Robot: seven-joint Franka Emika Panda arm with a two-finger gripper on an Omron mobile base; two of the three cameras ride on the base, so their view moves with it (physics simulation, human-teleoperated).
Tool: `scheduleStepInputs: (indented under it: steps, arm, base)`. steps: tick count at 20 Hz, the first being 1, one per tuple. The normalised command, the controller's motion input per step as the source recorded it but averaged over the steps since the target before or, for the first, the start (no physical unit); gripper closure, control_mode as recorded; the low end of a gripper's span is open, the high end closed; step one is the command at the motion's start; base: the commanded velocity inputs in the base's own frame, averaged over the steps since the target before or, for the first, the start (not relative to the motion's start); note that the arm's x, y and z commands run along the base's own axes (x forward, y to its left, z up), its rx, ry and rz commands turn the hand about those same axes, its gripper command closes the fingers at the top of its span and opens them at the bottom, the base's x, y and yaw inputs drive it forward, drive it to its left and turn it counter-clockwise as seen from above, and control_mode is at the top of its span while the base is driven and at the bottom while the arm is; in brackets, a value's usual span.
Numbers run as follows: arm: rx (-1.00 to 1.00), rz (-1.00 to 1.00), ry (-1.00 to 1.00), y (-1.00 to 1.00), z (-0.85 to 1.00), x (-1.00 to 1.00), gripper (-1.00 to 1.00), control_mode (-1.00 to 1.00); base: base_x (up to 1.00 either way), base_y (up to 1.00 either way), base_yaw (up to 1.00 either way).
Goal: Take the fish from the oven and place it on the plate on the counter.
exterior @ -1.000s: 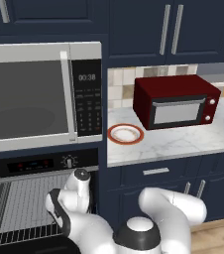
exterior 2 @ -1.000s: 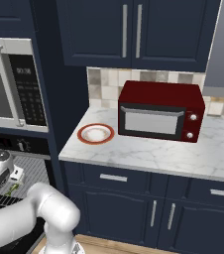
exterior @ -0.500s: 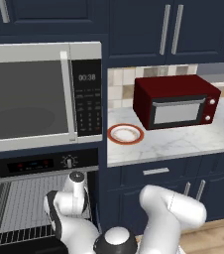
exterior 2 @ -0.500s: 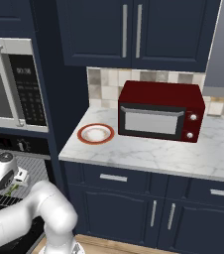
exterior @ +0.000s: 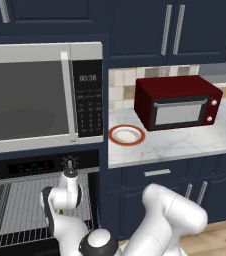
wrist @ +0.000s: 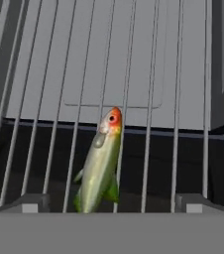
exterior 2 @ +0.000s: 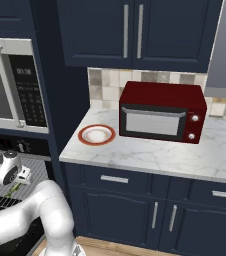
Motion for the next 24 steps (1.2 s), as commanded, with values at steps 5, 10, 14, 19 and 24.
scheduleStepInputs:
  steps: [5, 10, 14, 19, 24]
  arm:
    - [-0.07, -0.01, 0.0, 0.25, -0.43, 0.06, -1.0, -1.0]
    - [-0.02, -0.01, 0.0, 0.18, -0.3, 0.0, -1.0, -1.0]
    - [0.0, -0.01, 0.0, 0.09, -0.35, 0.0, -1.0, -1.0]
    - [0.0, 0.0, 0.0, 0.01, -0.33, 0.0, -1.0, -1.0]
    - [0.0, 0.0, 0.01, 0.0, -0.27, -0.13, -1.0, -1.0]
  base:
    - [0.0, 0.0, 0.0]
    - [0.0, 0.0, 0.0]
    - [0.0, 0.0, 0.0]
    - [0.0, 0.0, 0.0]
    - [0.0, 0.0, 0.0]
